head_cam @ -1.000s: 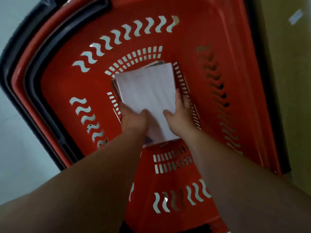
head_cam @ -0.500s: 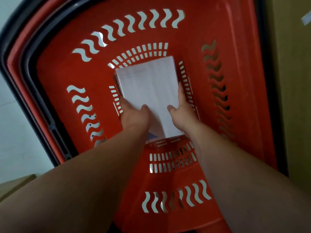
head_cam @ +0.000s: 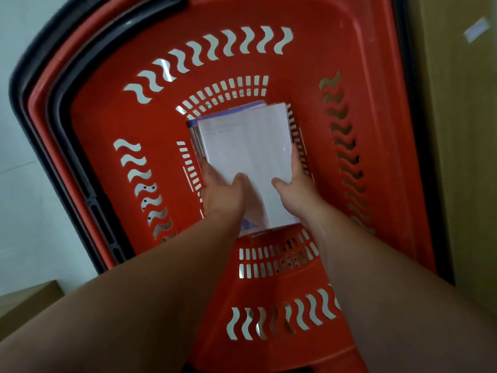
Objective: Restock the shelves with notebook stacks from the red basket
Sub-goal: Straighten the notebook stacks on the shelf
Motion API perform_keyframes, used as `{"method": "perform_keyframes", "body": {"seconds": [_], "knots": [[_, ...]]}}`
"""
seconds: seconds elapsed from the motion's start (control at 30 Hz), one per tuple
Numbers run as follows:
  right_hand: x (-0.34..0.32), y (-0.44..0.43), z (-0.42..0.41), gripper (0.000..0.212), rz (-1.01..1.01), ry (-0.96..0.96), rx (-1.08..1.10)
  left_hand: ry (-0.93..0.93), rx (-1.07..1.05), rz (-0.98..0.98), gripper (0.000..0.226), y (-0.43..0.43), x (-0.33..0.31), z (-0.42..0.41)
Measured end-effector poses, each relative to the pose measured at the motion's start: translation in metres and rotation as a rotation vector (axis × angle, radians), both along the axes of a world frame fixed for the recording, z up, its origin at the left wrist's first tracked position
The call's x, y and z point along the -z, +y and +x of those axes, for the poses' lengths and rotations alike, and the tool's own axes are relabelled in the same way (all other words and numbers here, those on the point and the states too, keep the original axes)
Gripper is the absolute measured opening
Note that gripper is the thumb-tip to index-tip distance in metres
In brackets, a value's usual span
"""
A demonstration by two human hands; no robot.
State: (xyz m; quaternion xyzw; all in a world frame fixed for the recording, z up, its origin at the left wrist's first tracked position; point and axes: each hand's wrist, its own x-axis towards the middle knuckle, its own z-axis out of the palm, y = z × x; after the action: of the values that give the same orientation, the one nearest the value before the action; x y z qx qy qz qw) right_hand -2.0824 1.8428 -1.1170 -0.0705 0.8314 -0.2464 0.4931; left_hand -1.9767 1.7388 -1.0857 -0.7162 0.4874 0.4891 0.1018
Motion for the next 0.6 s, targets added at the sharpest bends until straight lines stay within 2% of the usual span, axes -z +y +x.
{"method": "perform_keyframes", "body": {"seconds": [0.27, 0.4, 0.6], "knots": [[-0.001, 0.005, 0.001, 0.092, 0.004, -0.027, 0.015, 0.055, -0.134, 0.063, 0.078, -0.003, 0.007, 0.011], [0.003, 0.005, -0.003, 0.086, 0.029, -0.042, -0.028, 0.029, -0.093, 0.072, 0.079, -0.004, 0.009, 0.009], [0.007, -0.001, 0.005, 0.078, -0.006, 0.038, -0.026, 0.052, -0.068, 0.086, 0.081, -0.008, 0.012, 0.014]]}}
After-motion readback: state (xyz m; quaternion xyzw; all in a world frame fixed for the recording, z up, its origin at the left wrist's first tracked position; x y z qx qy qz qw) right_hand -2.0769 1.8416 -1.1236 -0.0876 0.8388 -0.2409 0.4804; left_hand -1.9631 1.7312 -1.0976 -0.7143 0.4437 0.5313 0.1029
